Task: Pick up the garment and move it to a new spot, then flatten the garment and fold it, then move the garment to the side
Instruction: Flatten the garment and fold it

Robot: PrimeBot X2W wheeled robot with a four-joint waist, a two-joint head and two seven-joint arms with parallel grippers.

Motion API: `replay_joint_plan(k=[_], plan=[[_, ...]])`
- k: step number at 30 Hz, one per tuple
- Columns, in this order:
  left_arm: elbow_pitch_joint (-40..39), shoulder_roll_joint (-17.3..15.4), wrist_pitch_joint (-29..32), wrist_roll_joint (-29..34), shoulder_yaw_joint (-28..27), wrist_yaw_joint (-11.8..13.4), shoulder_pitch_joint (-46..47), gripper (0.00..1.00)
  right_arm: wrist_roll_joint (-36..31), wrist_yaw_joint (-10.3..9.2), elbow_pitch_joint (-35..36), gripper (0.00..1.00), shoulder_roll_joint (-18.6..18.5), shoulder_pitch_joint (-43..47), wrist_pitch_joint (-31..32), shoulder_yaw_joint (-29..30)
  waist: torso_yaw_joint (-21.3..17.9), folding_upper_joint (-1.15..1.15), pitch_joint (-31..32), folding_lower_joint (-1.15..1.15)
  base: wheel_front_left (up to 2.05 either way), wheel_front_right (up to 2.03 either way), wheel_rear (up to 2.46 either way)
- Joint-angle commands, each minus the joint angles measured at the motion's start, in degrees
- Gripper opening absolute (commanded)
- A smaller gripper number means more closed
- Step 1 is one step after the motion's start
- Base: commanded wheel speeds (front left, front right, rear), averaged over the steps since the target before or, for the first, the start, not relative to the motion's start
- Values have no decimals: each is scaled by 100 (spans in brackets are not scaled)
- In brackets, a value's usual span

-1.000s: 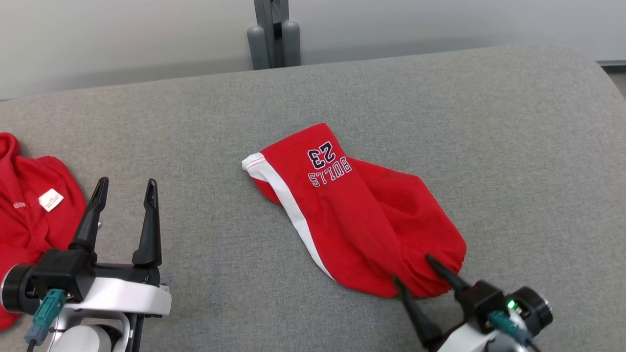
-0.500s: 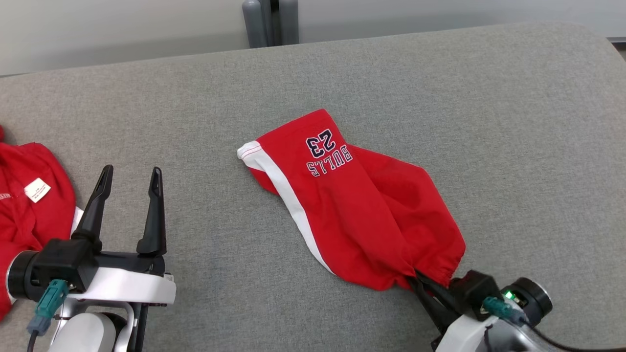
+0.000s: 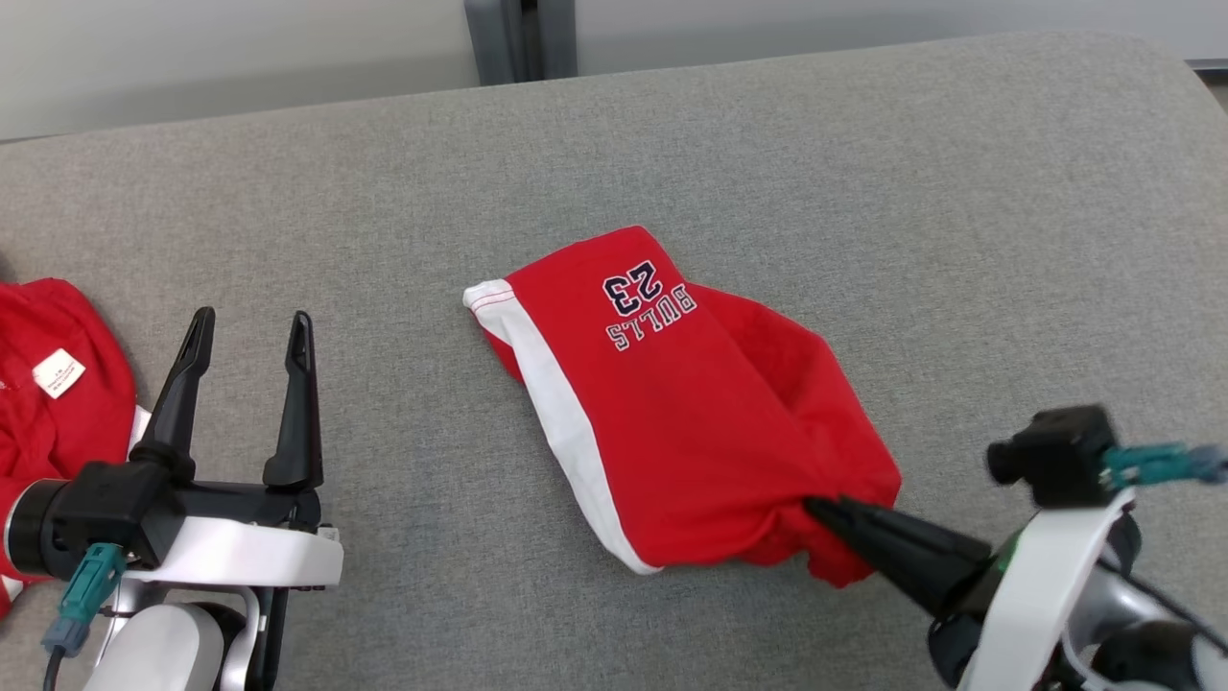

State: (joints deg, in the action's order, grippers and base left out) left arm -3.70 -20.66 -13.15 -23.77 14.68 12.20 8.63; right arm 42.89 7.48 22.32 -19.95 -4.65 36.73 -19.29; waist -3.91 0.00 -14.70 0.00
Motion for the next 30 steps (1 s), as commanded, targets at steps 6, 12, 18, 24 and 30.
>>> replay_joint_plan(k=[6, 12, 18, 24, 30], plan=[[2, 61, -50, -8, 82, -69, 201, 100, 1046, 3, -302, 0, 488, -485, 799, 1422, 119, 0, -130, 0, 0, 0, 0], [62, 95, -70, -1, 168, -150, 345, 100, 1086, 3, -1311, 0, 728, -1182, 994, 2079, 260, 0, -282, 0, 0, 0, 0], [141, 145, -100, 23, 248, -240, 540, 100, 879, 4, -2553, 0, 800, -2075, 957, 2233, 453, 0, -492, 0, 0, 0, 0], [252, 221, -124, 32, 309, -318, 723, 100, 719, 4, -3651, 0, 695, -2876, 666, 2135, 628, 0, -638, 0, 0, 0, 0], [358, 275, -158, 45, 342, -406, 861, 100, 725, 4, -4367, 100, 461, -3394, -216, 1787, 732, 0, -729, 0, 0, 0, 0]])
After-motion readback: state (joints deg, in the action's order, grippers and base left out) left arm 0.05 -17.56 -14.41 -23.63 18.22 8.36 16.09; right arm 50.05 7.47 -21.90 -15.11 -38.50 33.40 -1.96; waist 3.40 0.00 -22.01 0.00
